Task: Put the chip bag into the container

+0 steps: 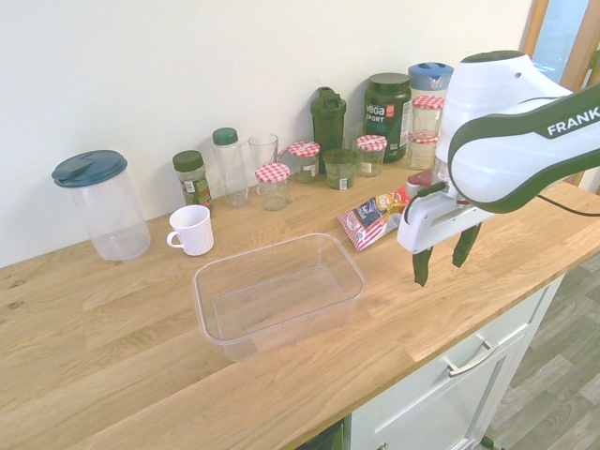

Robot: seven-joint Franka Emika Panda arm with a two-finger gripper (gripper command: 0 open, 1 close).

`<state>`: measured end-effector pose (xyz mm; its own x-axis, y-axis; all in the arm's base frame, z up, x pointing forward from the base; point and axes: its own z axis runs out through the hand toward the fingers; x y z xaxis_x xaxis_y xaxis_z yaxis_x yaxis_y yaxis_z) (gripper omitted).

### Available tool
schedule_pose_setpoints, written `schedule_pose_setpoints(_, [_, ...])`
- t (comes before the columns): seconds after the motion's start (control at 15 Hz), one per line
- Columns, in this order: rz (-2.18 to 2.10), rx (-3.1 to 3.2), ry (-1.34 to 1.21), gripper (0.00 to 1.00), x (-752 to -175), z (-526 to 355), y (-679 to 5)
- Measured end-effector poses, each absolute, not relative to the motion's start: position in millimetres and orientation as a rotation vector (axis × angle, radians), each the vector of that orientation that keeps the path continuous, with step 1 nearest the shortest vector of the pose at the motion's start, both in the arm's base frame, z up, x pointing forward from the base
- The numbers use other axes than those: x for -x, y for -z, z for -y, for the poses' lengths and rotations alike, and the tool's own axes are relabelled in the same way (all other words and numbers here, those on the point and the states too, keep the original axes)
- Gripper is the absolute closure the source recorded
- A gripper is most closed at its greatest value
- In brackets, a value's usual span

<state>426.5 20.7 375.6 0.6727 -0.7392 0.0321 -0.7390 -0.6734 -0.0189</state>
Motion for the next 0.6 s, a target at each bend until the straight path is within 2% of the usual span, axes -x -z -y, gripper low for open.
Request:
schedule_pose_setpoints(0.27, [-1.254,2.889,0.097,0.0,-433.9,-22.0,-388.1])
schedule_pose_setpoints(0.6, [-1.243,3.034,0.309,0.0,-457.8,-12.7,-430.9])
